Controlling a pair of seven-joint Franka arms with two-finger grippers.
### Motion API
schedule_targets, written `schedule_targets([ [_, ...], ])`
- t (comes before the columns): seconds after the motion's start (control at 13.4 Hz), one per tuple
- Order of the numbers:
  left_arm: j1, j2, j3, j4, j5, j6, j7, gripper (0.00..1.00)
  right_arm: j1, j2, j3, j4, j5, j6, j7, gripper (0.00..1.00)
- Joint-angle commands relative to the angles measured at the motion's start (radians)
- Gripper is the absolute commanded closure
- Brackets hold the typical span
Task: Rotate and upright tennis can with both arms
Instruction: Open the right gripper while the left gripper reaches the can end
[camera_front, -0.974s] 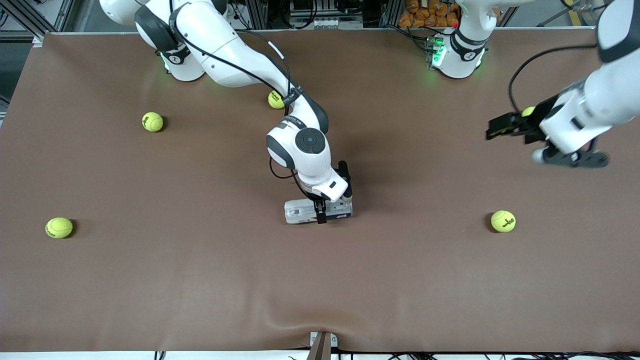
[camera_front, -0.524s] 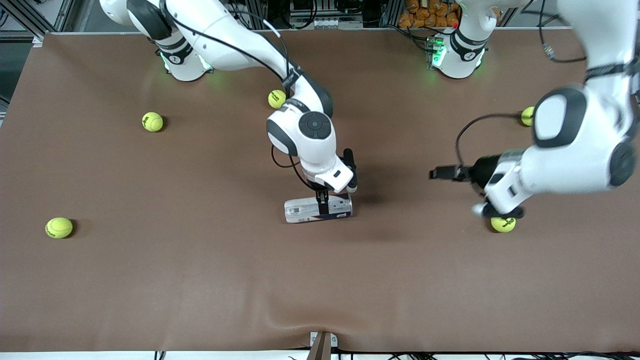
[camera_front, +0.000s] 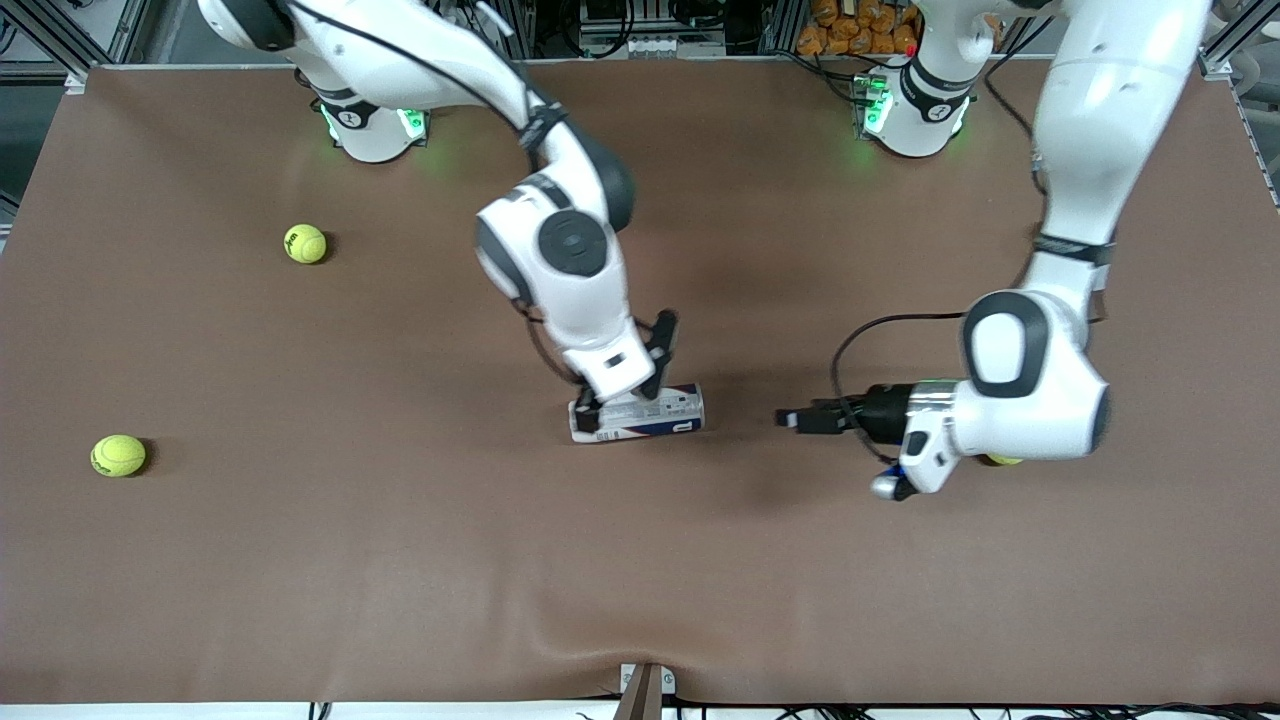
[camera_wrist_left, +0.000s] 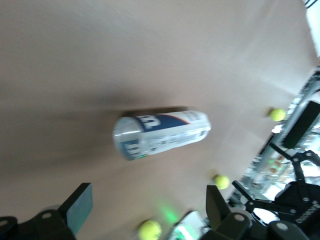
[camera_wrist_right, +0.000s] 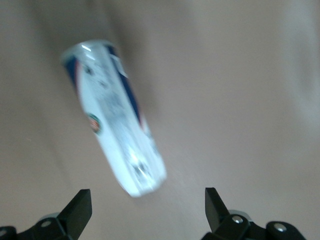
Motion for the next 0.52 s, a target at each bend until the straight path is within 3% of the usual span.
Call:
schedule_targets([
  [0.0, -0.039, 0.038, 0.002, 0.01, -0.101, 0.054, -0.008, 0.0, -0.093, -0.051, 0.01, -0.038, 0.012, -0.008, 0.087, 0.0],
  [0.22, -0.037, 0.04, 0.001, -0.027, -0.125, 0.054, -0.005, 0.0, -0.195, -0.055, 0.01, -0.036, 0.013, -0.008, 0.093, 0.0],
  [0.45, -0.042, 0.048, 0.001, -0.041, -0.227, 0.054, 0.024, 0.0, -0.279, -0.071, 0.01, -0.041, 0.013, -0.018, 0.112, 0.0],
])
